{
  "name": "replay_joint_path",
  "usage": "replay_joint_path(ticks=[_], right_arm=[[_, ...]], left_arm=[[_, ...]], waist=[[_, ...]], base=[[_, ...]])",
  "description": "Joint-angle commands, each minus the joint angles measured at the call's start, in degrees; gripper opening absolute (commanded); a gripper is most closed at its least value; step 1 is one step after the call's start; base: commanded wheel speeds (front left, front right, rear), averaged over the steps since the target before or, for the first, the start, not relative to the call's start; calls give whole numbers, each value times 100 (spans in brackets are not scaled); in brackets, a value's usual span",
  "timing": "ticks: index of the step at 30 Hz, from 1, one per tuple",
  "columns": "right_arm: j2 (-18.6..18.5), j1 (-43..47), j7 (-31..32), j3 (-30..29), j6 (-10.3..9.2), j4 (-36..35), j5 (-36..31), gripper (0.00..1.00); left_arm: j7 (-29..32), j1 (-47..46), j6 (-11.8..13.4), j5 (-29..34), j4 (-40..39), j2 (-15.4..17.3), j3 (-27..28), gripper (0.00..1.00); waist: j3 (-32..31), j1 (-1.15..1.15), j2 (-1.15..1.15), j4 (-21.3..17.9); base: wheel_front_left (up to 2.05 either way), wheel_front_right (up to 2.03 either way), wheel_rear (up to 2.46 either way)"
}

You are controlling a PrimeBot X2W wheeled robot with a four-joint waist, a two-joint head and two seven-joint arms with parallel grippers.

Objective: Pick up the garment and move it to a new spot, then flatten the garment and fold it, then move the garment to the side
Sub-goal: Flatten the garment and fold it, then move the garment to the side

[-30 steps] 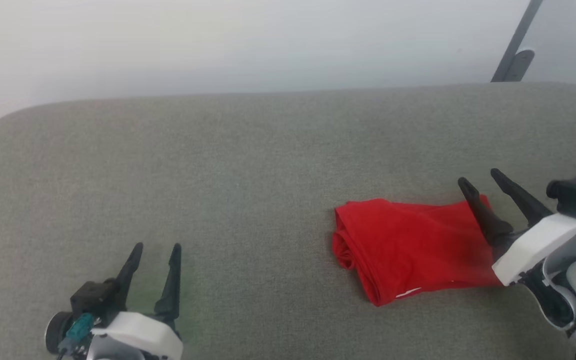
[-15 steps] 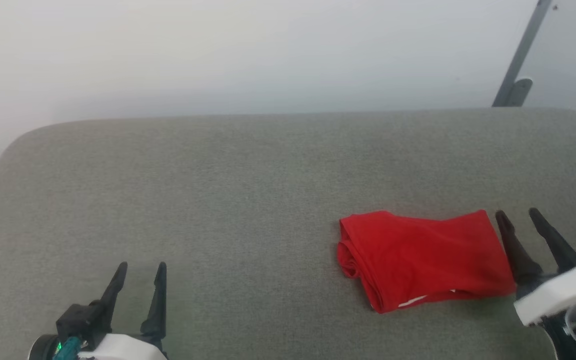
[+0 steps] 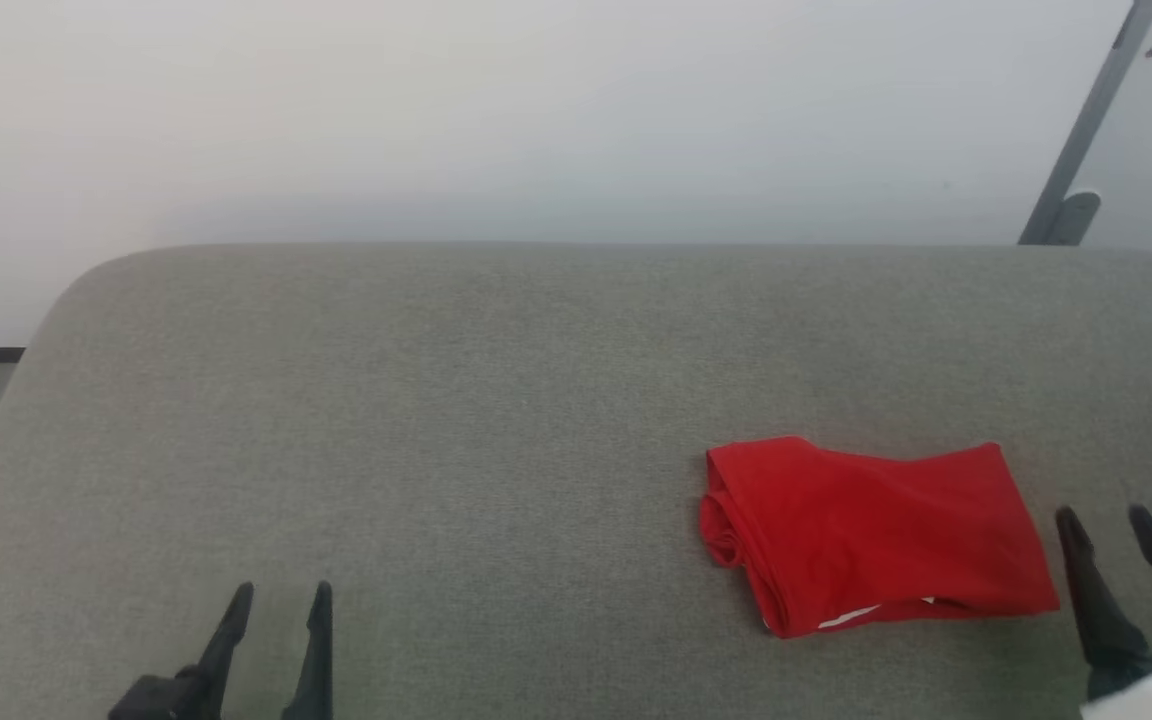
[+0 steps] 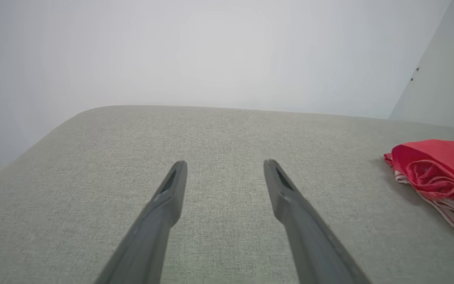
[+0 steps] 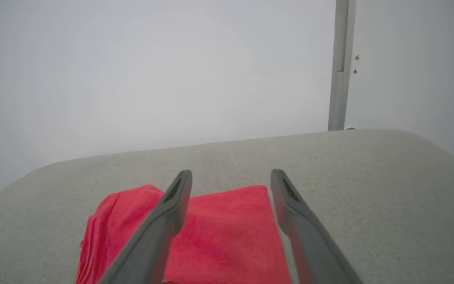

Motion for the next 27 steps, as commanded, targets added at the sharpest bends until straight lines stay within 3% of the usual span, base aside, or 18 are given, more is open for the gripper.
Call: replay_joint_path(ticks=[1, 12, 27], right_arm=[[43, 191, -26, -106, -1, -100, -46, 100], [234, 966, 73, -734, -1, -816, -192, 100], [352, 877, 494, -749, -1, -937, -226, 100]], left_arm=[[-26, 107, -10, 25, -75, -35, 1, 100], [-26, 428, -11, 143, -424, -126, 97, 100], [-27, 322, -11, 160, -402, -168, 21, 100]], waist=[[-34, 0, 0, 58], [-97, 0, 0, 171], [-45, 0, 0, 173]], base=[[0, 0, 0], [0, 0, 0], [0, 0, 0]])
